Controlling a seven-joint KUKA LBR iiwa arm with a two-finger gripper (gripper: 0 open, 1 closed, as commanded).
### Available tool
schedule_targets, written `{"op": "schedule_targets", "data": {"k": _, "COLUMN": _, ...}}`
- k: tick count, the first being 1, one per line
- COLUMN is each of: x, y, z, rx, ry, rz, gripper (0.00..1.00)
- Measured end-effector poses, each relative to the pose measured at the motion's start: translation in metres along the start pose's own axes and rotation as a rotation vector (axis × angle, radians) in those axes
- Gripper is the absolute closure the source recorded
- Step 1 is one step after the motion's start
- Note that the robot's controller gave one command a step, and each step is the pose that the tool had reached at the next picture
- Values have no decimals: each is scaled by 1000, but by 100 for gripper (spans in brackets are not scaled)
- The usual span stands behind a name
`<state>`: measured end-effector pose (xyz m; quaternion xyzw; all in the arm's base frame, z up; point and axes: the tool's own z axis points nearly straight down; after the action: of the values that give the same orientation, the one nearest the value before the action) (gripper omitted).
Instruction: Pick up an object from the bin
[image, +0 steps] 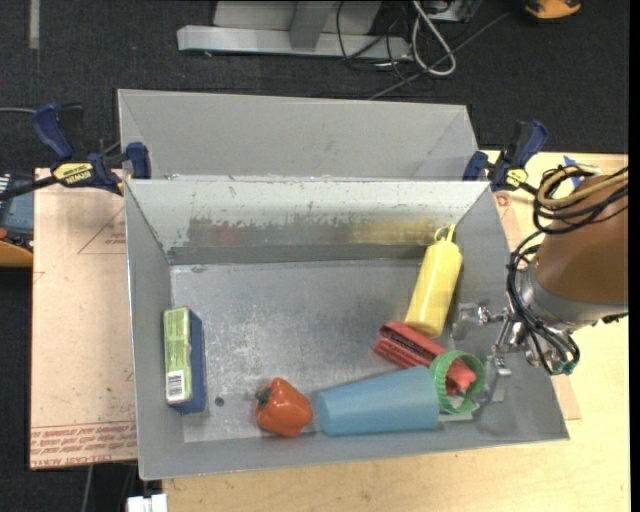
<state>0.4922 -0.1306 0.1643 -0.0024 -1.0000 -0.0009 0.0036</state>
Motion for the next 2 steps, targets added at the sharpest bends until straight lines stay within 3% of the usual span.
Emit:
{"op": "schedule_targets", "data": {"k": 1, "x": -2, "y": 1, "z": -4, "rx": 1, "ry": -8, "rz": -5, "gripper": 0}}
{"op": "schedule_targets", "data": {"k": 2, "x": 2, "y": 6, "z": 91, "rx": 4, "ry": -23, "rz": -53, "gripper": 0}}
